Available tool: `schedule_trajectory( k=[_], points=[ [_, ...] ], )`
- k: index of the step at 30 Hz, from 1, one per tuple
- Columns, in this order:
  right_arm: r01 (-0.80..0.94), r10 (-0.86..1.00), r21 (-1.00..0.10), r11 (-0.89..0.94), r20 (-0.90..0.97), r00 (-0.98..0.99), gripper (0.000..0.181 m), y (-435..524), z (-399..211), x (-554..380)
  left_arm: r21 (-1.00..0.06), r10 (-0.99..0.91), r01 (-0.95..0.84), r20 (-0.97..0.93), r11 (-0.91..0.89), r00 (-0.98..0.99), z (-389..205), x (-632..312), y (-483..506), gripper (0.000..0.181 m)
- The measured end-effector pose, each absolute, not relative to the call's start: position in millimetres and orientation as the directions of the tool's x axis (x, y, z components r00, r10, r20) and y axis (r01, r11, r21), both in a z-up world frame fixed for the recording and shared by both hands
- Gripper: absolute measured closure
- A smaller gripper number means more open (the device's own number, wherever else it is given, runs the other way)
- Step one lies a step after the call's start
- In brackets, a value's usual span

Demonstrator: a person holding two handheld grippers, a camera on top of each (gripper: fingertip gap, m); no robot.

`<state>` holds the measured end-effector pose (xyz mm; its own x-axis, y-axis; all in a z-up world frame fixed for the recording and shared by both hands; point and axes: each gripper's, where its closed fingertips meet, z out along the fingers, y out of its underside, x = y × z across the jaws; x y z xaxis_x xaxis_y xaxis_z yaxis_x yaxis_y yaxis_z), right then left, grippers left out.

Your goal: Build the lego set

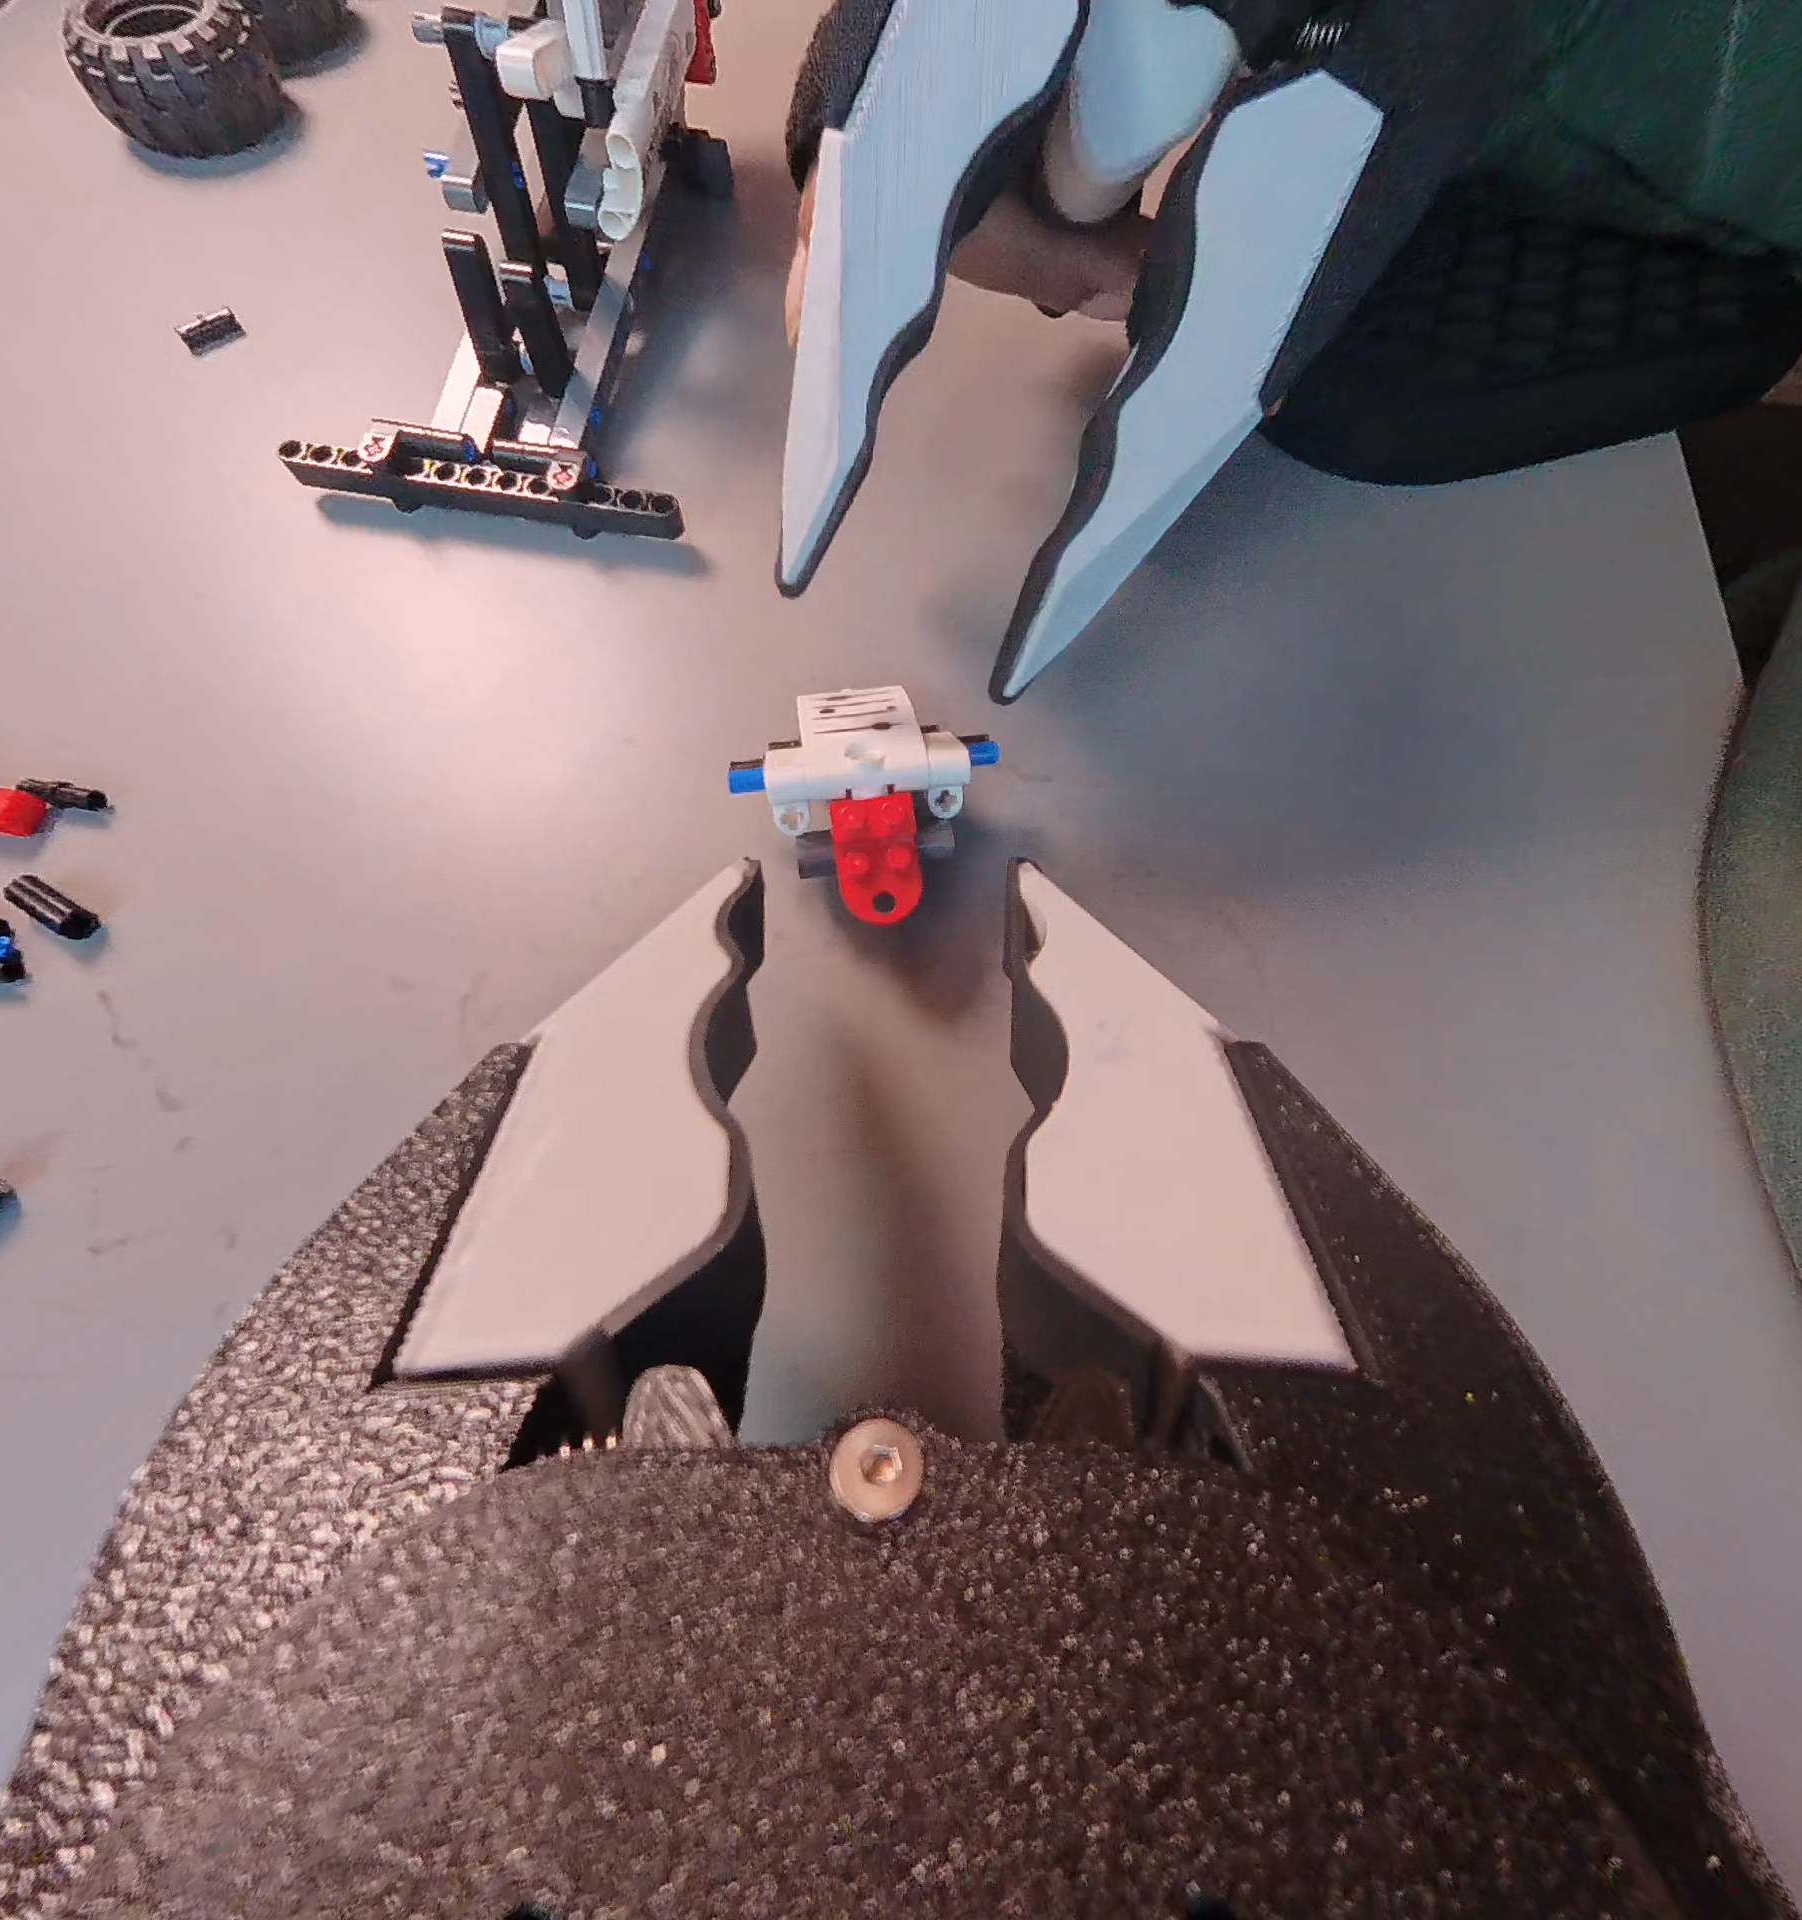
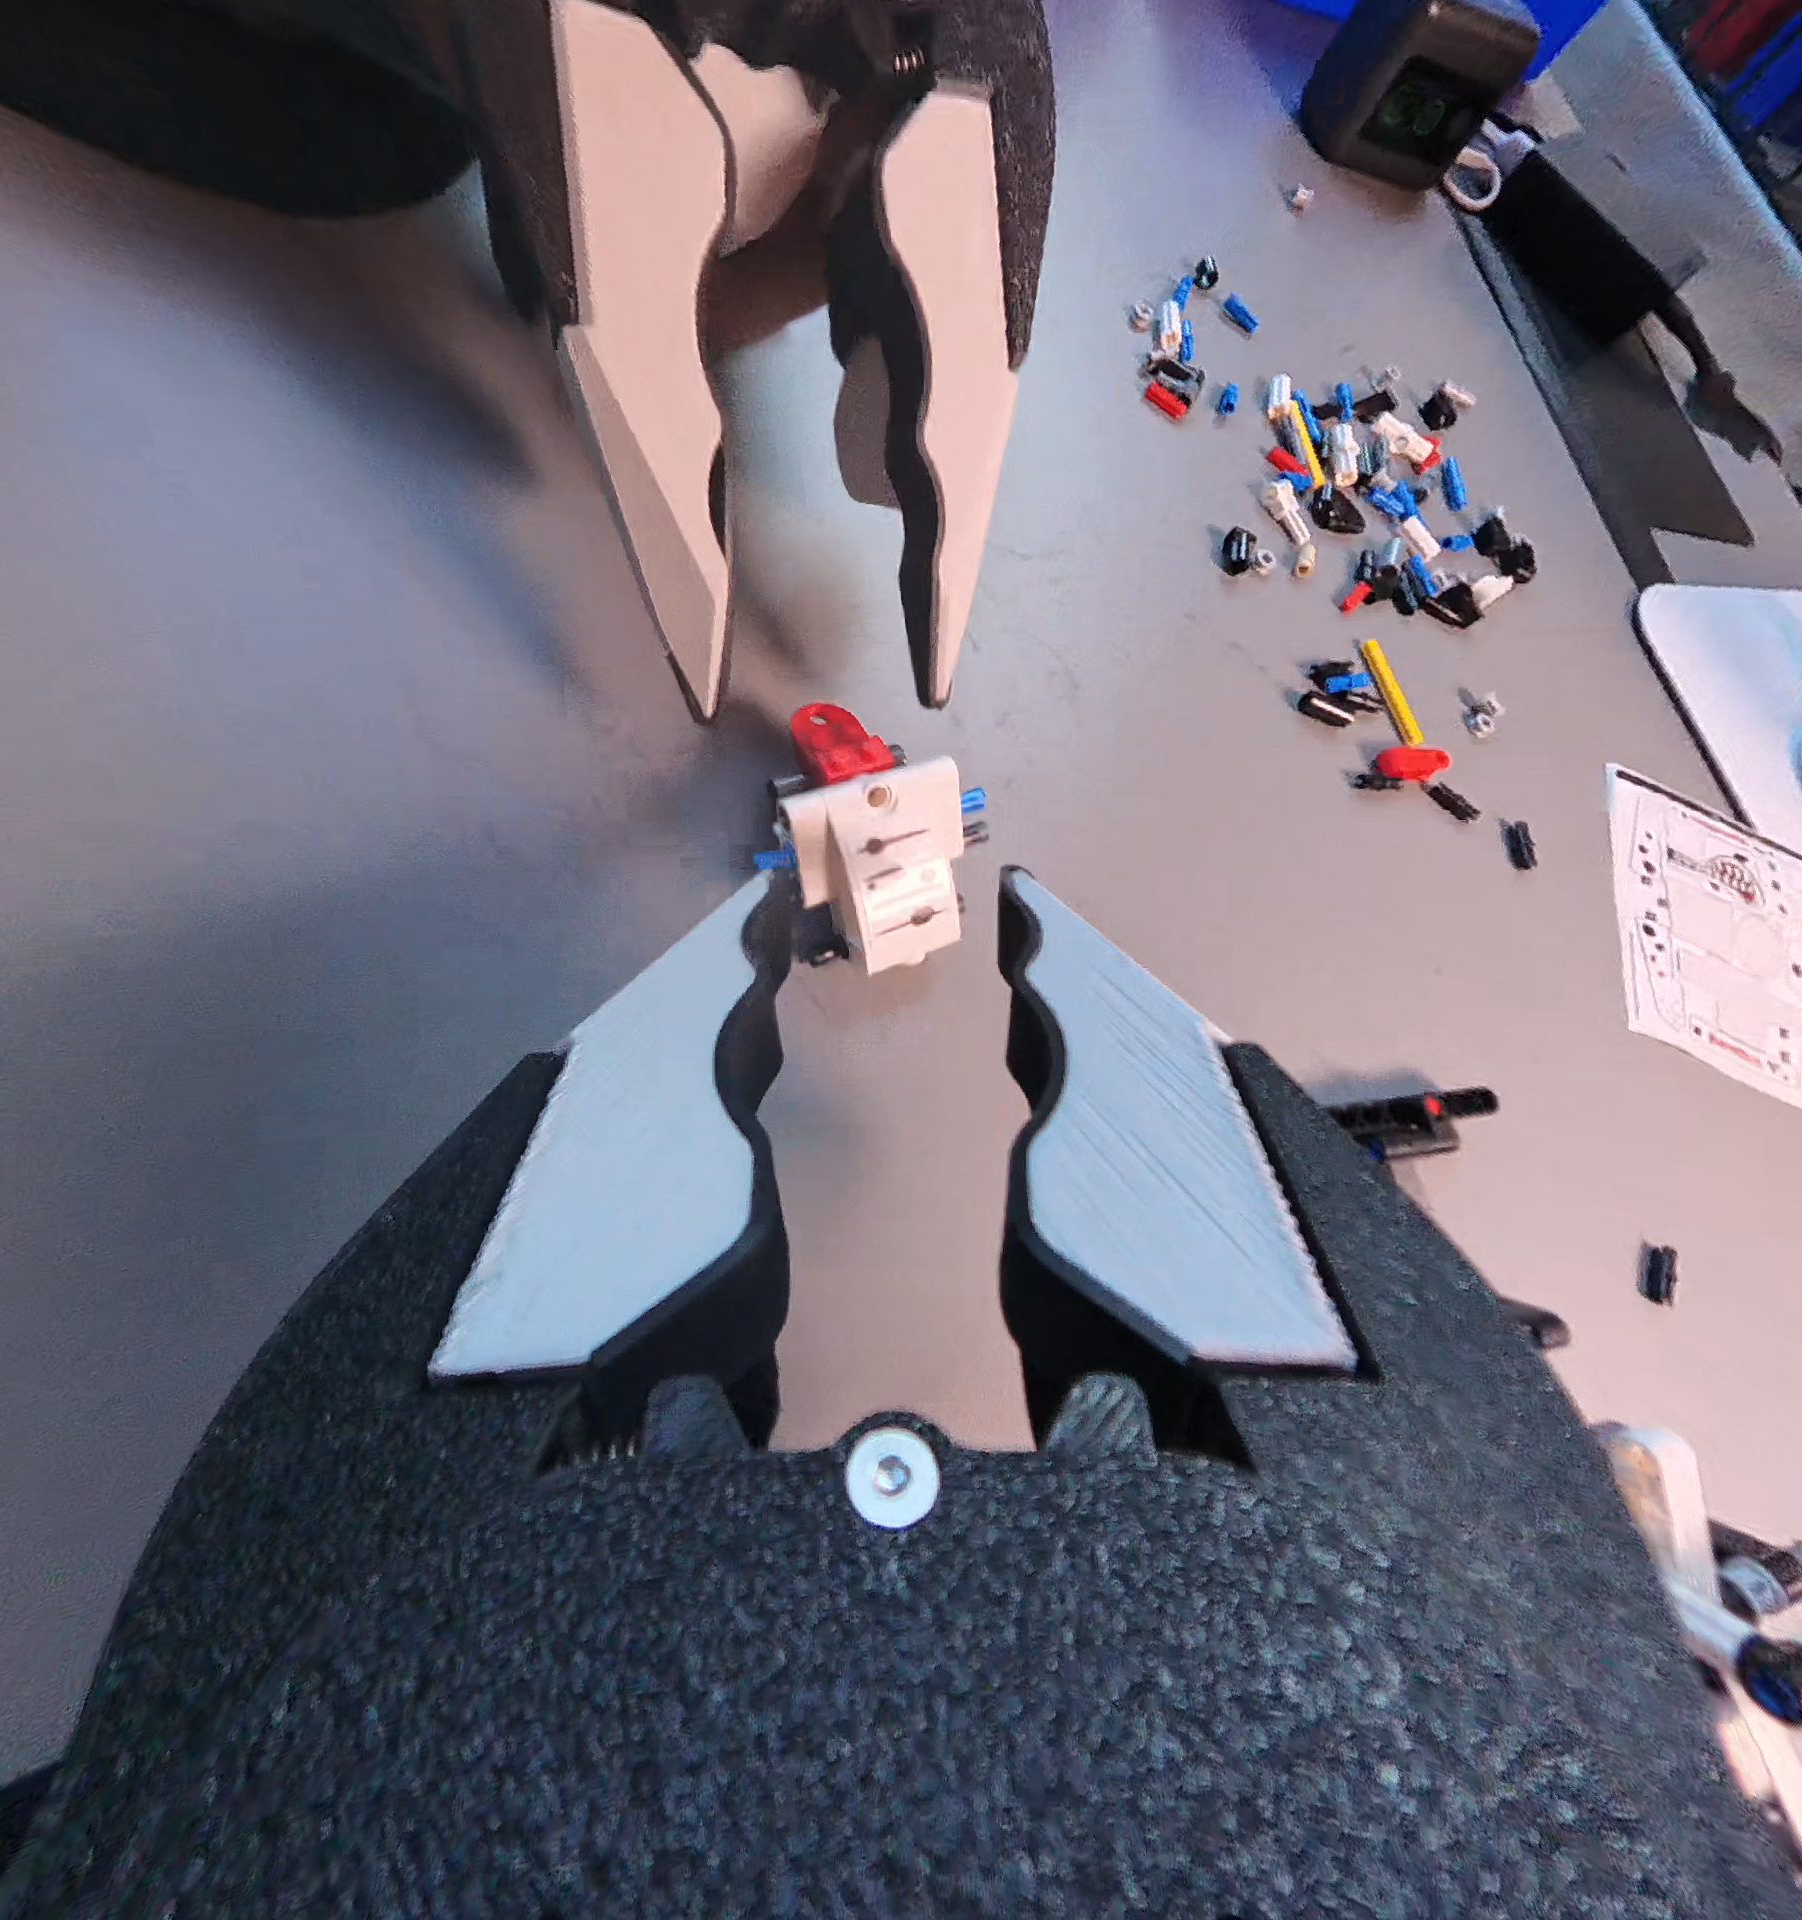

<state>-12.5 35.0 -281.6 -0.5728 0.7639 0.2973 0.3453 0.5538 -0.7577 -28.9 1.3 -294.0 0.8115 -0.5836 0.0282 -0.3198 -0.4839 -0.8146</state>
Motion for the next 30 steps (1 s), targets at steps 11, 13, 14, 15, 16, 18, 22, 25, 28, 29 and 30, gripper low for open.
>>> schedule_trajectory(
  k=[11,13,14,15,16,18,22,25,28,29,30],
  points=[
    [0.353,0.754,-0.737,0.576,0.313,-0.578,0.165,28.4,-296.6,-27.6,-0.768,-0.542,-0.338,0.014,-0.544,0.84,-304.9,-45.2,5.9,0.155],
    [0.348,0.746,-0.731,0.587,0.322,-0.583,0.165,24.7,-298.4,-30.0,-0.755,-0.528,-0.345,0.003,-0.558,0.849,-307.9,-55.7,3.8,0.162],
    [0.348,0.747,-0.734,0.583,0.315,-0.586,0.165,22.8,-299.0,-30.8,-0.745,-0.526,-0.362,-0.017,-0.56,0.85,-310.2,-60.9,2.6,0.162],
    [0.347,0.749,-0.738,0.578,0.312,-0.584,0.163,21.9,-298.8,-31.8,-0.737,-0.528,-0.383,-0.042,-0.556,0.848,-311.8,-65.0,1.6,0.161],
    [0.346,0.752,-0.739,0.578,0.318,-0.577,0.161,22.6,-298.0,-32.9,-0.733,-0.528,-0.398,-0.063,-0.551,0.847,-312.6,-68.2,1.3,0.159],
    [0.339,0.766,-0.753,0.564,0.323,-0.556,0.159,25.1,-294.3,-35.5,-0.734,-0.516,-0.405,-0.087,-0.545,0.852,-312.2,-73.7,2.4,0.157],
    [0.321,0.789,-0.784,0.532,0.322,-0.523,0.153,27.3,-286.2,-35.9,-0.797,-0.462,-0.341,-0.089,-0.498,0.883,-297.1,-85.6,7.7,0.151],
    [0.293,0.812,-0.815,0.499,0.323,-0.486,0.146,29.5,-275.7,-36.7,-0.888,-0.39,-0.224,-0.056,-0.401,0.919,-269.7,-96.7,12.5,0.141],
    [0.26,0.84,-0.85,0.457,0.317,-0.441,0.141,33.9,-264.5,-38.5,-0.958,-0.324,-0.106,-0.014,-0.267,0.946,-238.1,-109.1,13.9,0.131],
    [0.25,0.847,-0.859,0.447,0.317,-0.426,0.14,36.0,-262.1,-39.2,-0.972,-0.309,-0.076,-0.004,-0.22,0.951,-228.4,-112.8,13.4,0.128],
    [0.24,0.853,-0.865,0.441,0.32,-0.413,0.139,38.3,-260.2,-39.7,-0.982,-0.295,-0.051,0.005,-0.18,0.956,-220.3,-116.3,12.5,0.123]
  ],
)
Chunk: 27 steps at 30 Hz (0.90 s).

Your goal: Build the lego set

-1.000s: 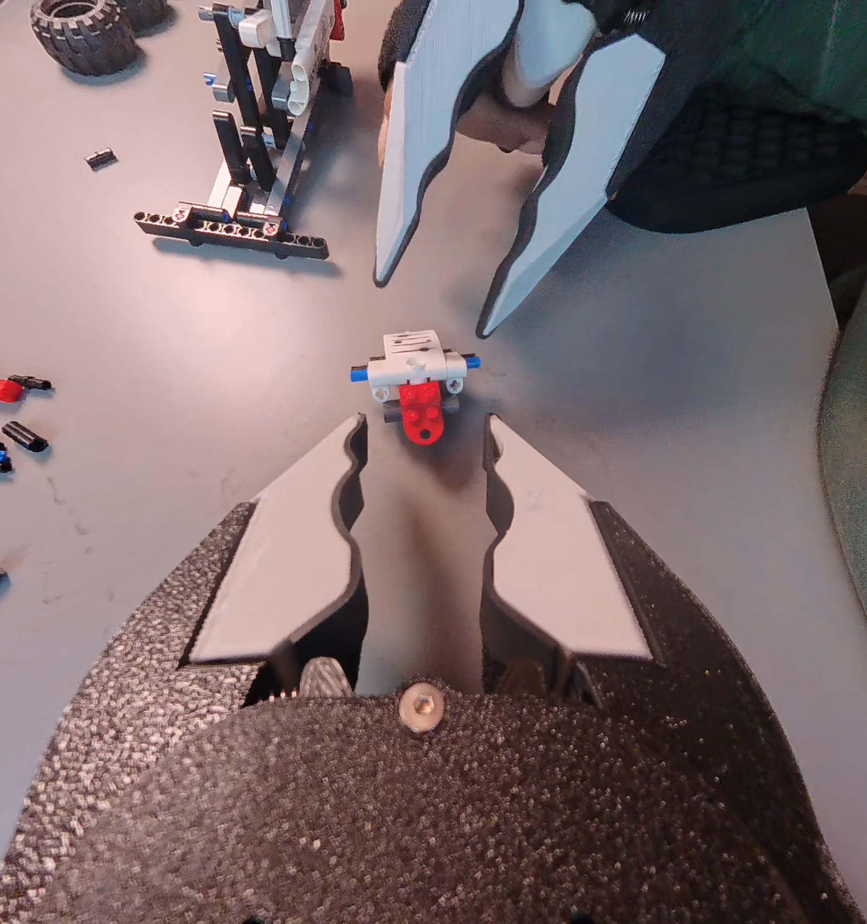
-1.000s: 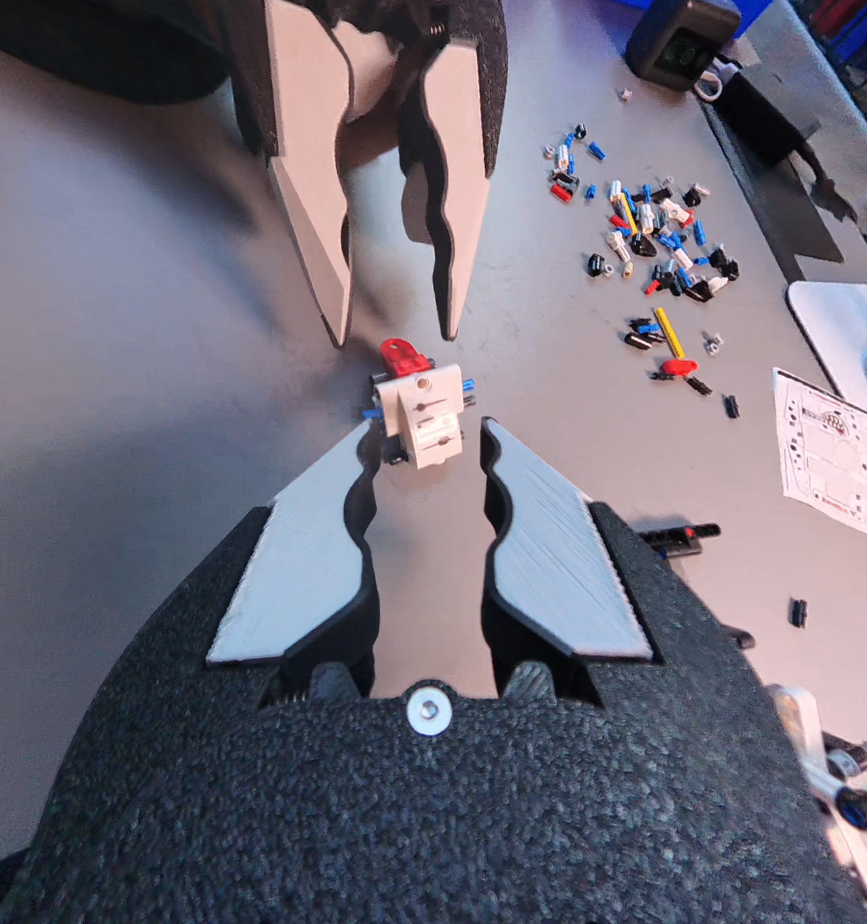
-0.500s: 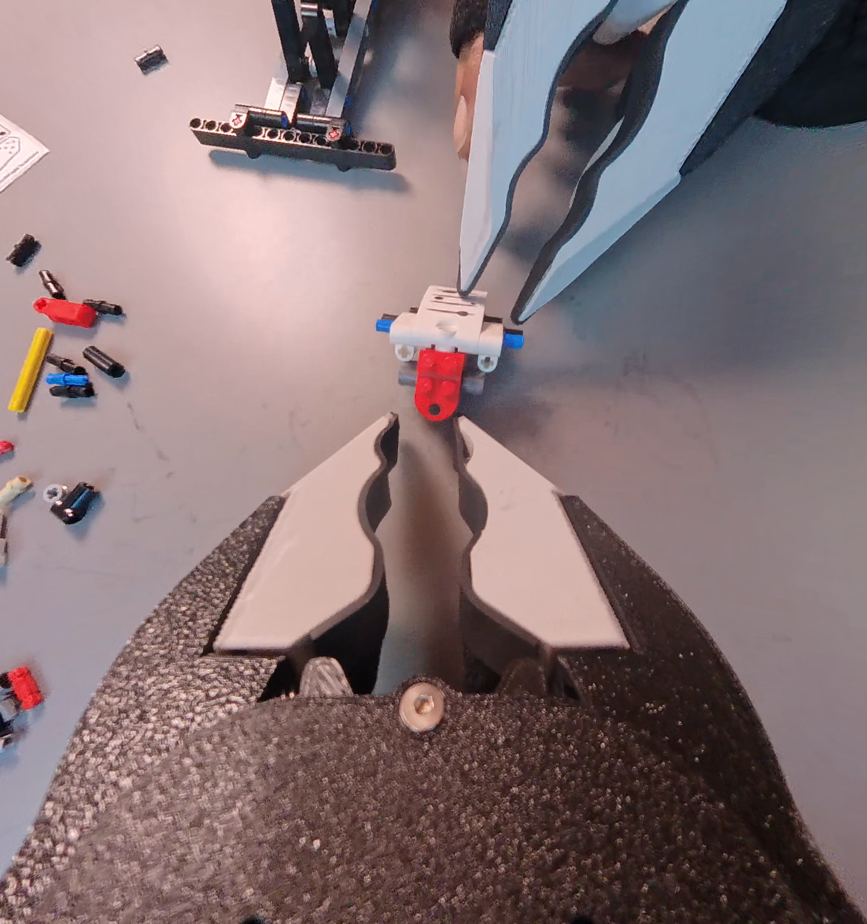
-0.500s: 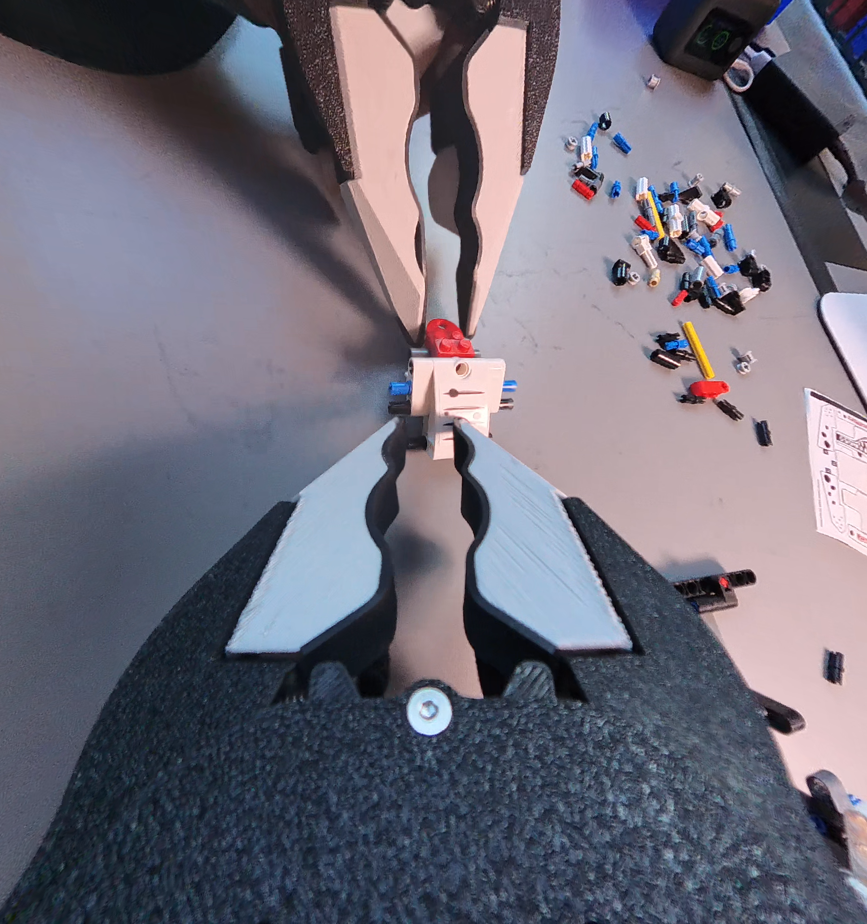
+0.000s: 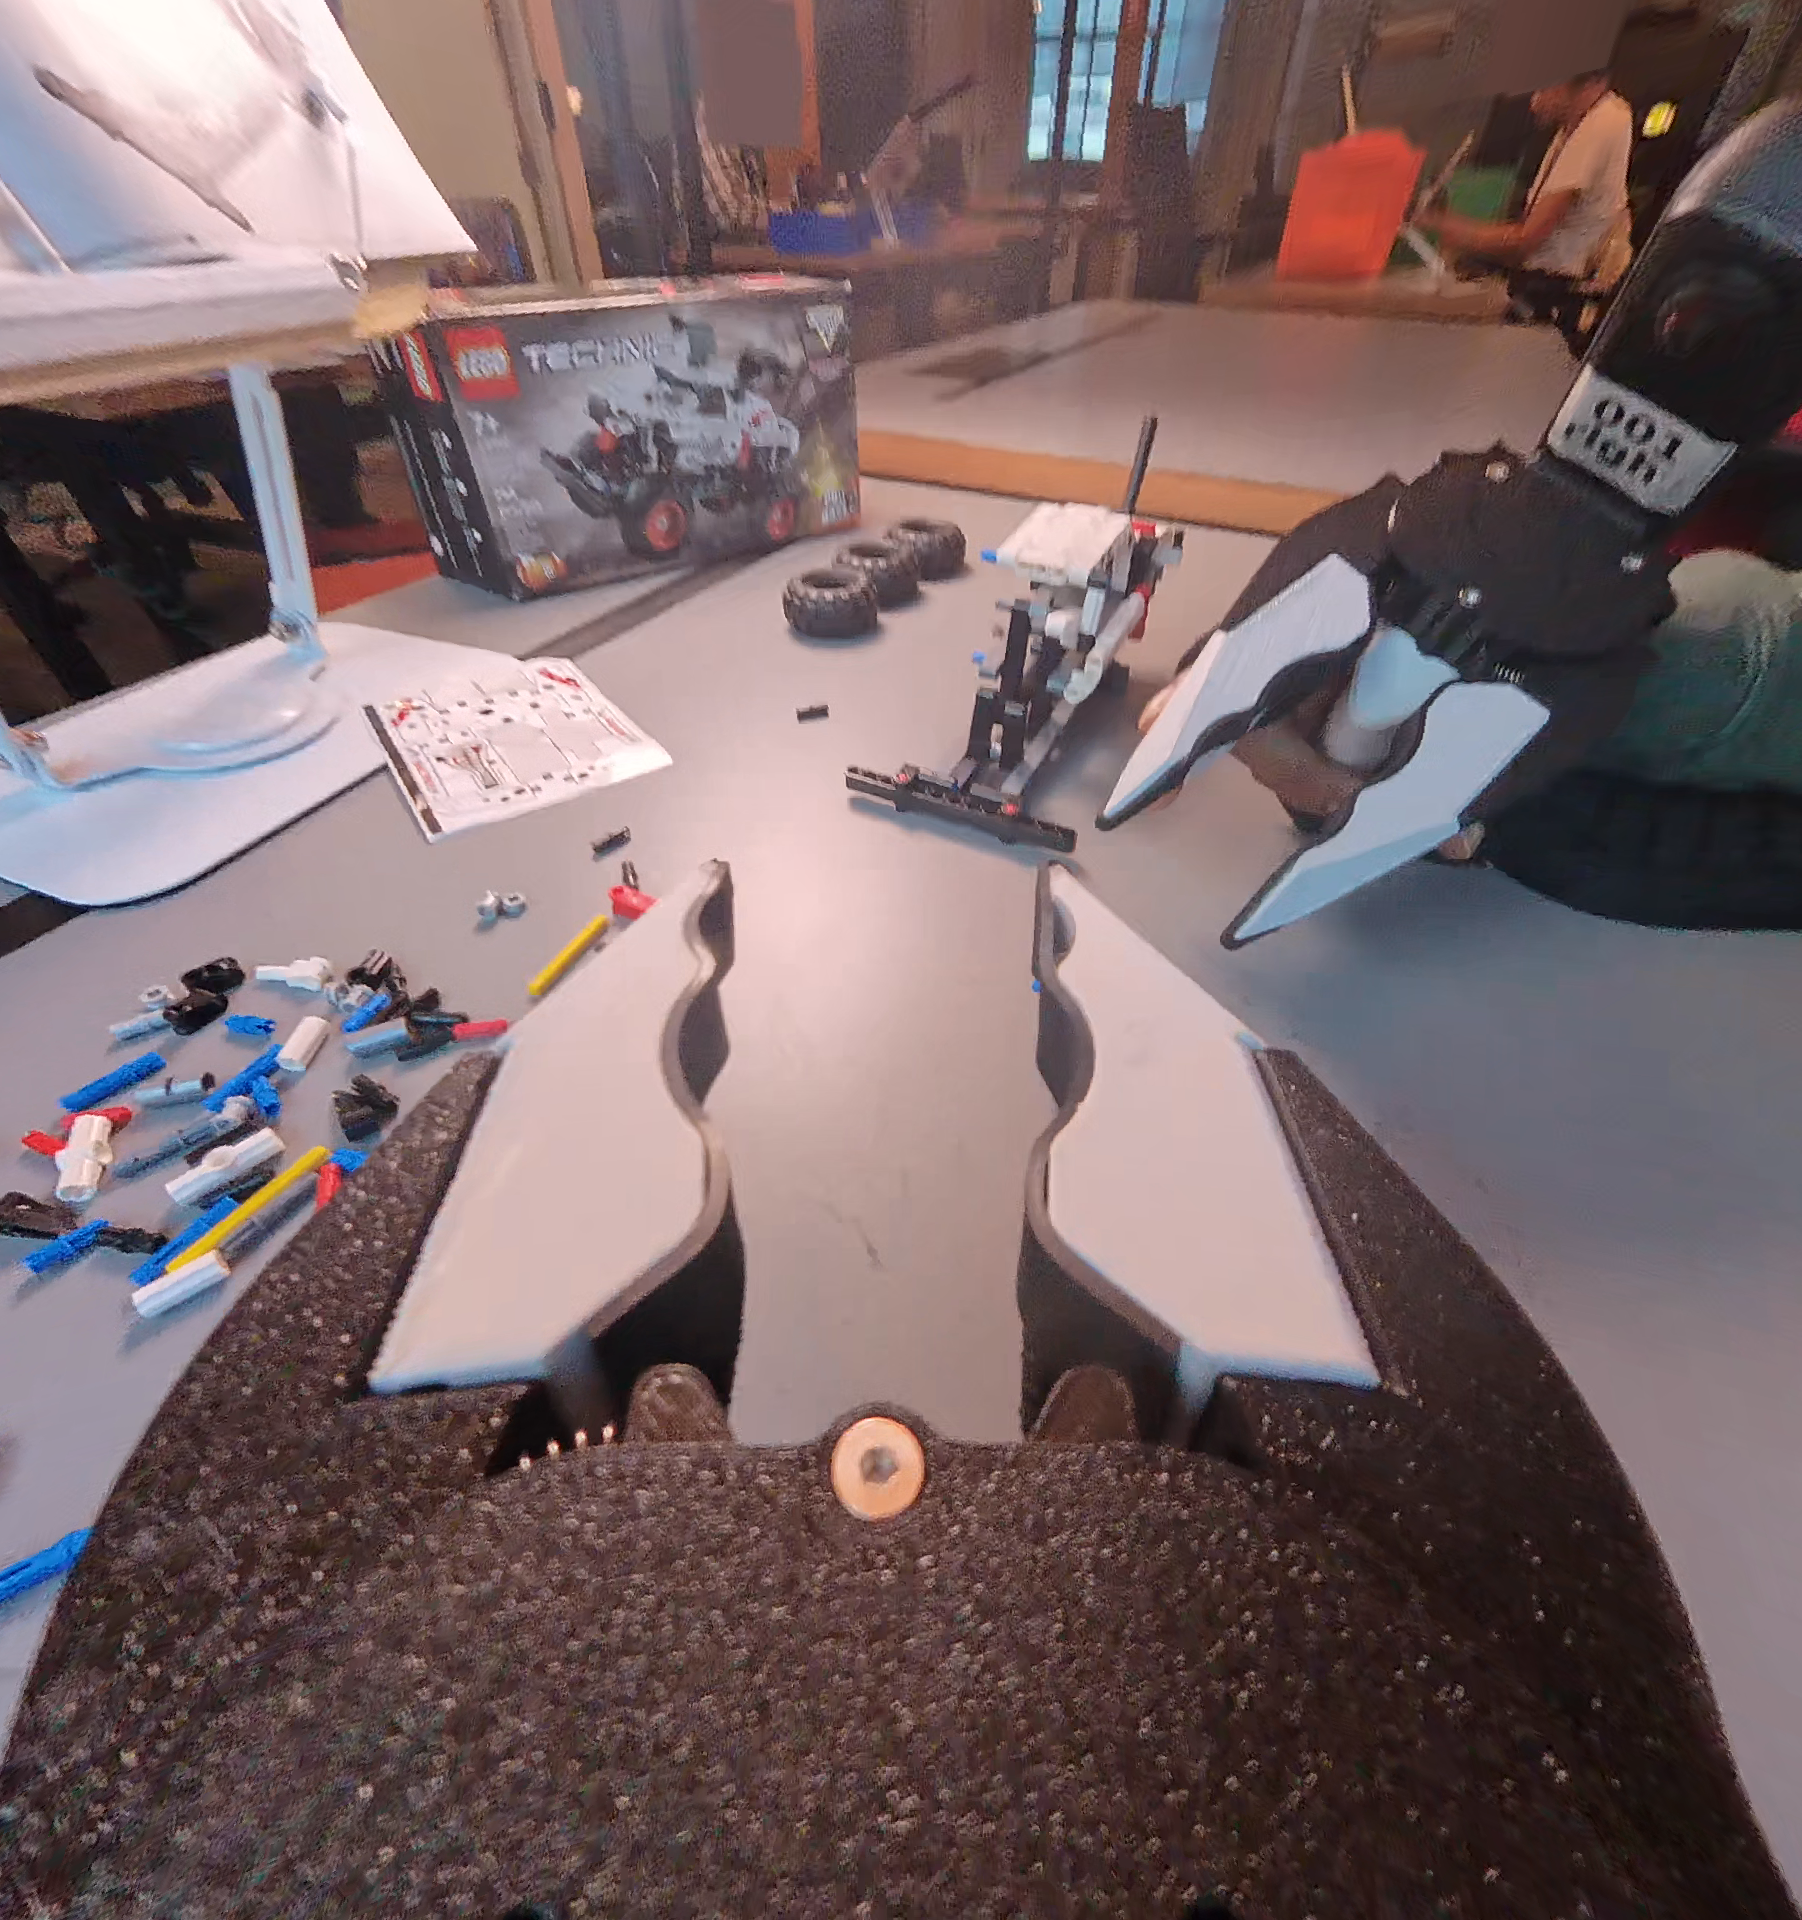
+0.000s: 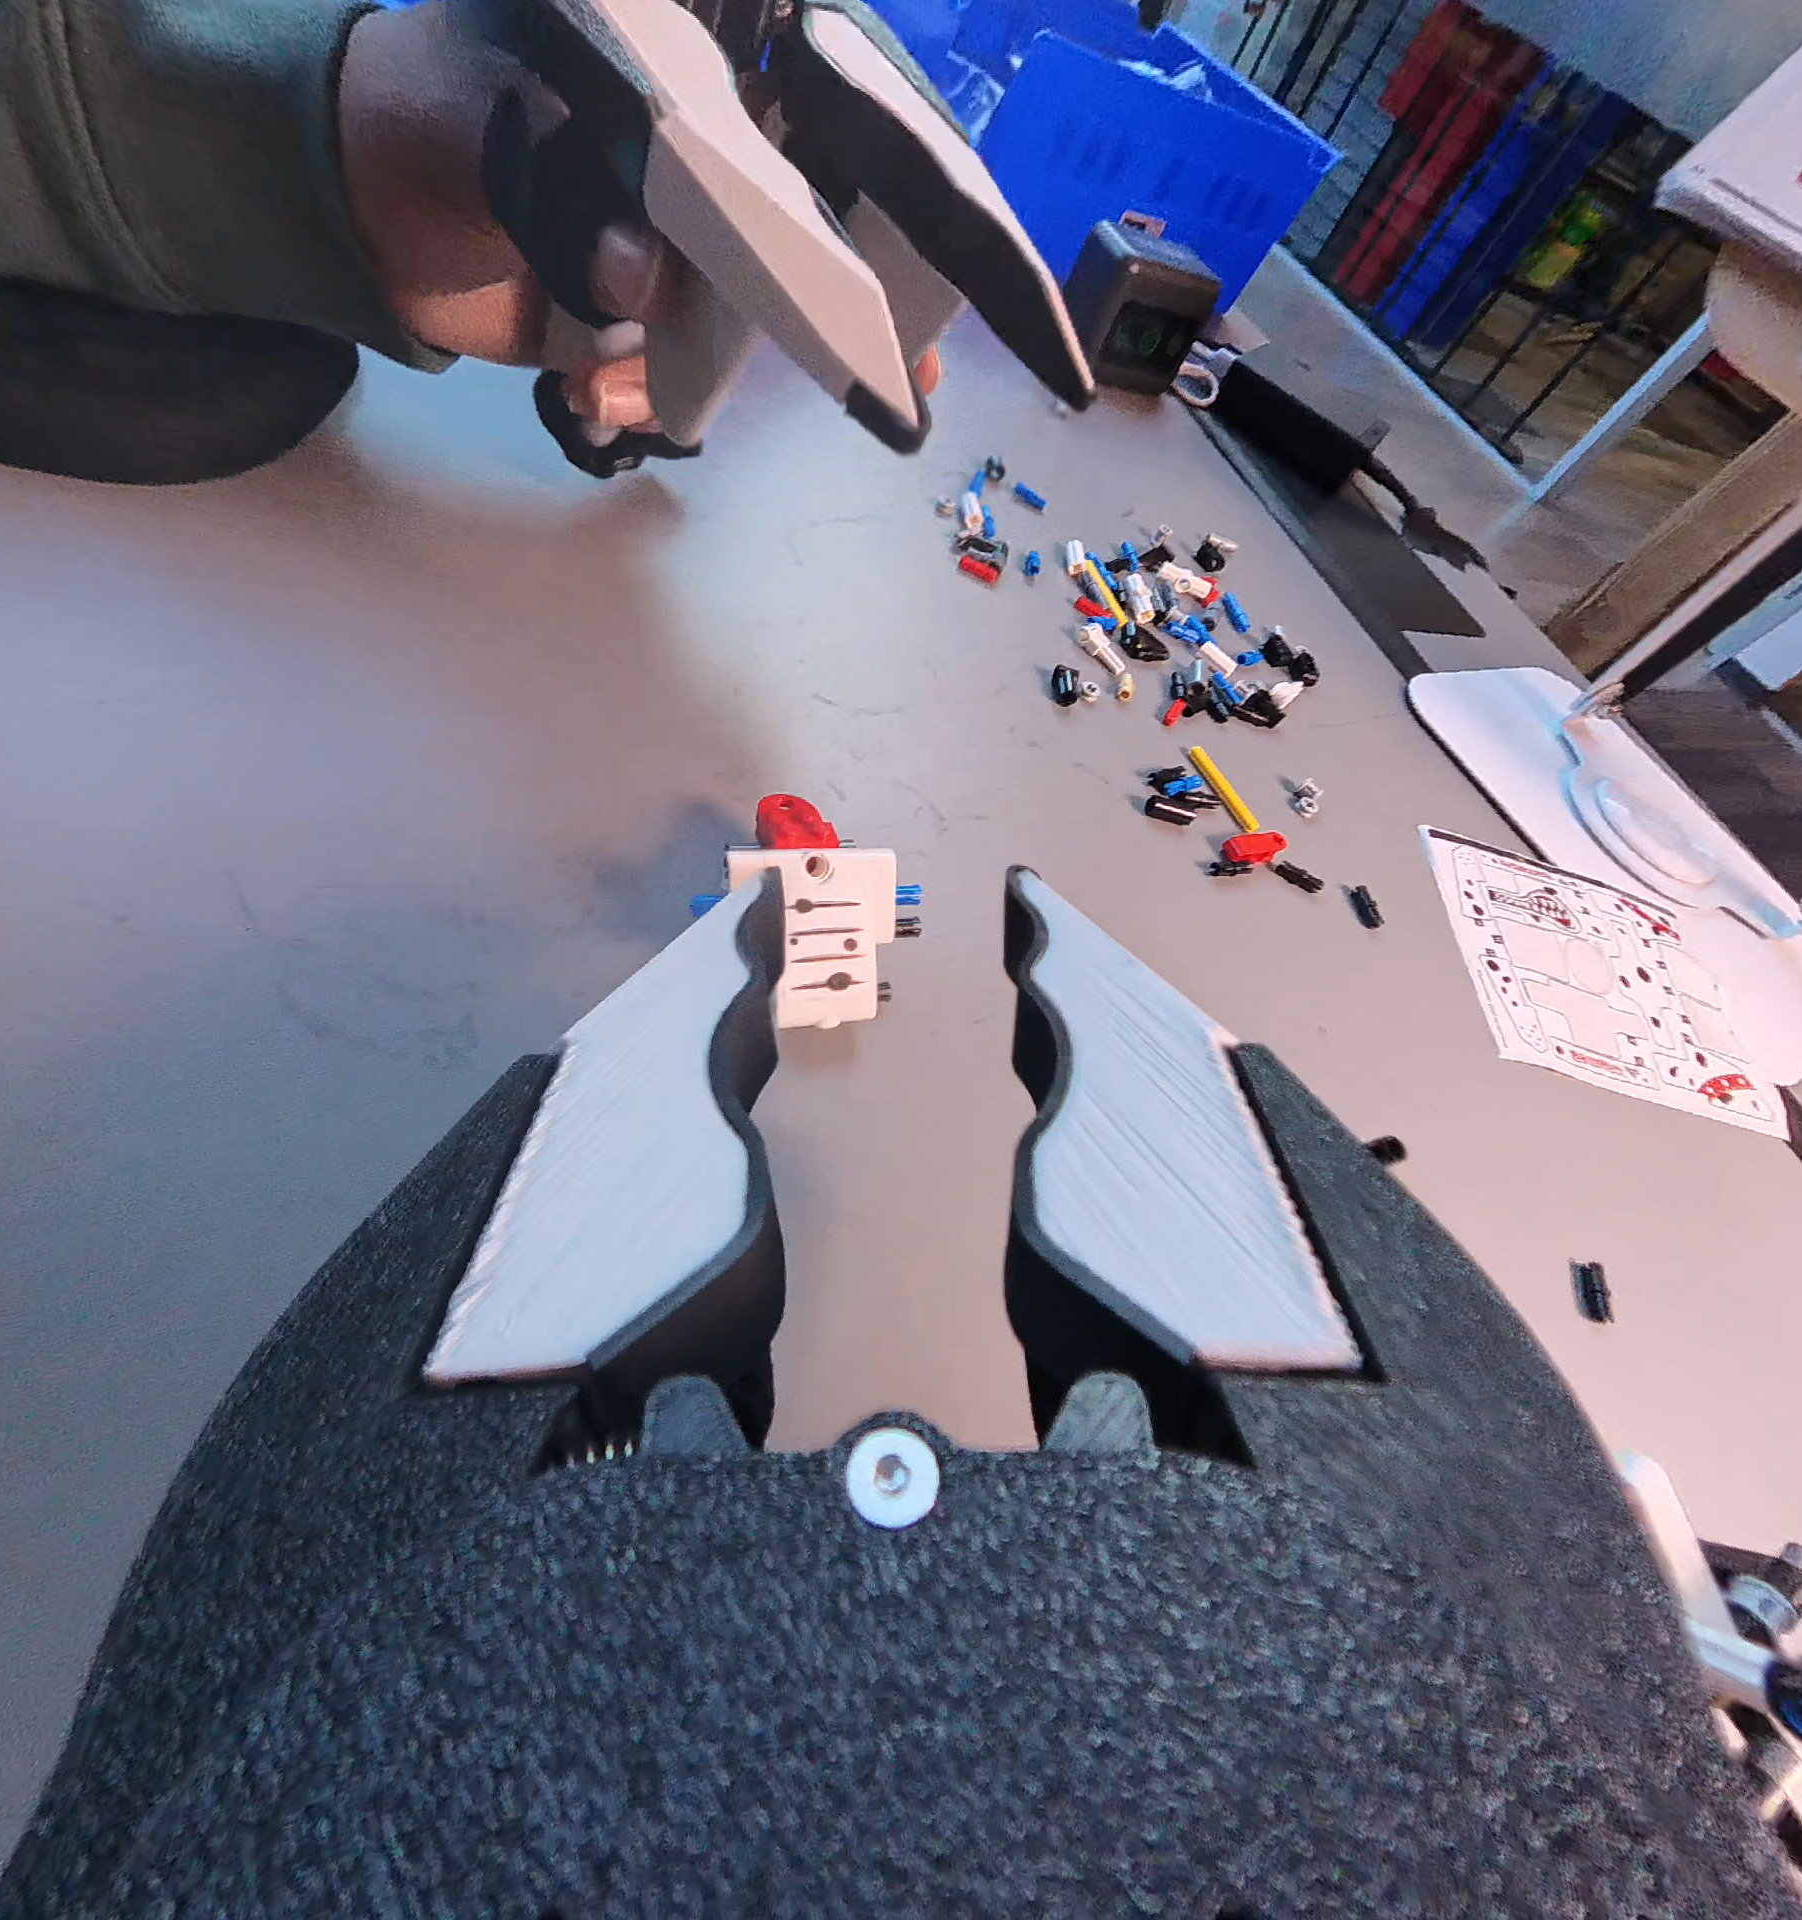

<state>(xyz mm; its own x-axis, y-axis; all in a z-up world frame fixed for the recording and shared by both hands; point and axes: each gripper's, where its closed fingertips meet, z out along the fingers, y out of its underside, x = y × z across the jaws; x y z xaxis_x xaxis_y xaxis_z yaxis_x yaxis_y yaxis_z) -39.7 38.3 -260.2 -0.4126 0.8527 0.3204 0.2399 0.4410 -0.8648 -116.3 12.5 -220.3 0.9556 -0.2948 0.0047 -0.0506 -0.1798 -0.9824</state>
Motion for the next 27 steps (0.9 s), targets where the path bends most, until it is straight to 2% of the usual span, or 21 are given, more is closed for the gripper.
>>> schedule_trajectory(
  k=[3,6,13,15,22,27],
  points=[
    [0.207,0.86,-0.876,0.435,0.336,-0.384,0.141,43.3,-255.7,-40.9,-0.997,-0.255,-0.002,0.016,-0.072,0.967,-199.8,-126.1,9.1,0.114],
    [0.156,0.867,-0.9,0.407,0.327,-0.375,0.148,41.7,-246.3,-41.8,-0.999,-0.227,0.052,0.05,0.004,0.973,-185.2,-133.8,5.2,0.116],
    [0.118,0.918,-0.94,0.32,0.277,-0.283,0.15,57.3,-232.1,-47.2,-0.993,-0.133,0.115,0.112,0.016,0.985,-179.6,-159.1,-5.0,0.171],
    [0.116,0.937,-0.954,0.277,0.241,-0.252,0.15,64.3,-228.5,-48.4,-0.995,-0.088,0.103,0.101,0.011,0.991,-179.1,-168.3,-7.7,0.181],
    [0.095,0.969,-0.973,0.208,0.192,-0.159,0.151,81.5,-217.7,-50.6,-0.999,0.077,0.041,0.042,0.016,0.996,-172.3,-202.9,-20.8,0.181],
    [0.014,0.973,-0.974,0.225,0.224,-0.063,0.181,98.4,-194.3,-48.1,-0.999,0.123,0.016,0.021,0.04,0.992,-167.1,-213.1,-26.8,0.176]
  ],
)
